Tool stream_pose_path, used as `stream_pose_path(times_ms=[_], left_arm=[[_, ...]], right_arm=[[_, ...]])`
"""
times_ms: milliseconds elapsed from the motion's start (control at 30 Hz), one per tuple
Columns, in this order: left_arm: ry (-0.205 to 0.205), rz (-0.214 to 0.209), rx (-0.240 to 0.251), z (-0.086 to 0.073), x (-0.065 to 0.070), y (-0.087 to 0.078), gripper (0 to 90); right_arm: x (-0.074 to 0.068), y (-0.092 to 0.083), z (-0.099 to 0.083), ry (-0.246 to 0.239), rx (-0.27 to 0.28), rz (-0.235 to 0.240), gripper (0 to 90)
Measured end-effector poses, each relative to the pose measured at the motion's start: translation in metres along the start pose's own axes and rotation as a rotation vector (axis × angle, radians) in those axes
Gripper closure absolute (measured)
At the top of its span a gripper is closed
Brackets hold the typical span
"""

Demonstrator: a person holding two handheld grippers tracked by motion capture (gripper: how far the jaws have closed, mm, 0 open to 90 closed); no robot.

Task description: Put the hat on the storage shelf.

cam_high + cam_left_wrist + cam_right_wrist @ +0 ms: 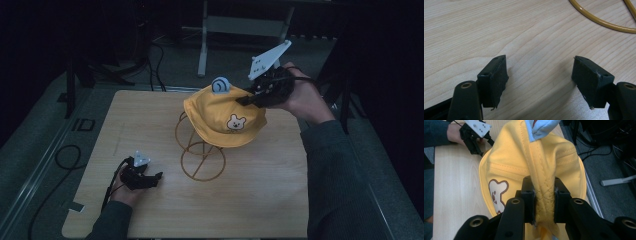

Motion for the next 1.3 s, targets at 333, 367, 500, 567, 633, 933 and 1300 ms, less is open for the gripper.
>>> stream_pose_path(times_ms=[333,367,500,567,633,933,1300], left_arm=[[0.001,-0.001,0.0,0.0,0.0,0.0,28.6],[0.001,-0.001,-0.001,0.0,0.0,0.0,28.6],[0.001,-0.001,-0.001,0.0,0.0,0.0,28.6],[0.001,-0.001,-0.001,0.0,0.0,0.0,28.6],[0.001,-0.001,0.0,0.0,0.0,0.0,28.6],[0.002,-0.001,-0.001,0.0,0.0,0.0,28.6],[0.002,-0.002,-0.002,0.0,0.0,0.0,28.6]], right_arm=[[-0.007,0.01,0.012,-0.019,0.004,0.024,75.4],[-0.007,0.011,0.013,-0.019,0.005,0.025,75.4],[-0.008,0.012,0.014,-0.019,0.0,0.028,75.4],[-0.008,0.013,0.016,-0.025,0.0,0.03,75.5],[-0.009,0.013,0.018,-0.029,-0.001,0.03,75.6],[-0.011,0.019,0.028,-0.032,0.0,0.042,75.6],[-0.015,0.031,0.036,-0.048,-0.013,0.051,75.3]])
Point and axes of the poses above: each handheld gripper's, and its own axes: y roughly forward along the jaws, z roughly out of its top, x roughly to its right, the point moved 10 cm from there along y, roughly forward along the jaws, and after that the axes turned 2 degrees about y, right-handed, at the moved point
